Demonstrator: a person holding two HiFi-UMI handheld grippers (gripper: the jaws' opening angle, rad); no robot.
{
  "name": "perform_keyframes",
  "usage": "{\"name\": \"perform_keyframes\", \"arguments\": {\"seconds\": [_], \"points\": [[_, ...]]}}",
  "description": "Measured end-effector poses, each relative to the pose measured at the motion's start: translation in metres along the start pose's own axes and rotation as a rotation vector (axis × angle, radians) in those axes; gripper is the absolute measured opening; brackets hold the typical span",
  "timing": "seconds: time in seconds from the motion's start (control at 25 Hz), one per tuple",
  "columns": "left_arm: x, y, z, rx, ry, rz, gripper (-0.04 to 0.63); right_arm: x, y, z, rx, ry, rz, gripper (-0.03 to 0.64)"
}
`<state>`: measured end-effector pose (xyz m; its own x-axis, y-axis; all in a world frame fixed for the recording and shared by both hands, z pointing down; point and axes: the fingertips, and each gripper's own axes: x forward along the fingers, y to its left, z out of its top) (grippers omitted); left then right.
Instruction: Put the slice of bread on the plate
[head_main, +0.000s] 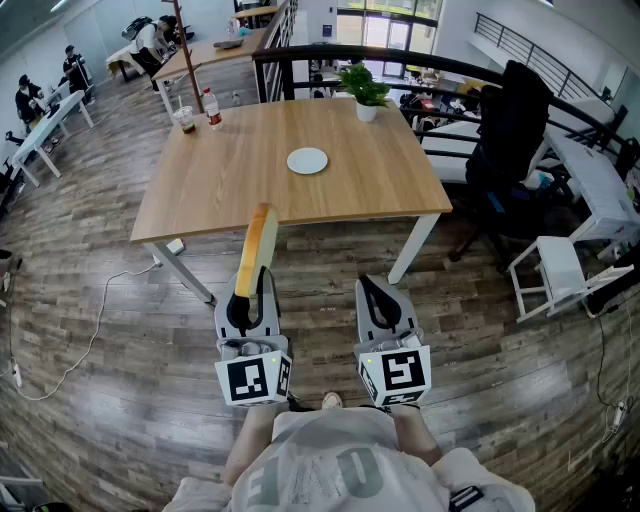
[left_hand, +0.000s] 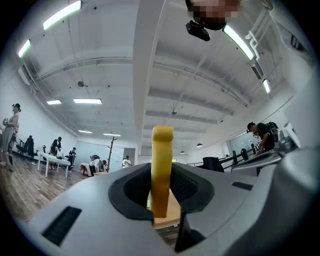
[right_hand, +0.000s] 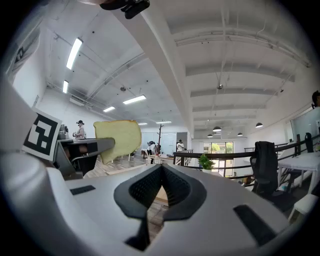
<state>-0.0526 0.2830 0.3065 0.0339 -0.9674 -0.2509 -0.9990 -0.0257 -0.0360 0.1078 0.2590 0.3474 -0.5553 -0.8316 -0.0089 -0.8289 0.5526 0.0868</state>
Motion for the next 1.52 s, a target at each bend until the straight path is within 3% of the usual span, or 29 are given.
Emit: {"name": "perform_keyframes", "arguments": {"seconds": [0.64,1.08,1.52], "points": [[0.0,-0.004,0.004,-0.011,0.011,0.011,0.092,-0.001,-0.012,-0.002,-0.009,-0.014,0.005,0.018],[-0.023,0.029,-0.011,-0.007,0.057,0.119,0.092,-0.014,0.003,-0.045,0.061,0.092,0.045,0.018],[0.022,0.029,-0.028,-0.039,0.025,0.107,0.092,0.011,-0.037,-0.061,0.055,0.133,-0.007,0.02]]}}
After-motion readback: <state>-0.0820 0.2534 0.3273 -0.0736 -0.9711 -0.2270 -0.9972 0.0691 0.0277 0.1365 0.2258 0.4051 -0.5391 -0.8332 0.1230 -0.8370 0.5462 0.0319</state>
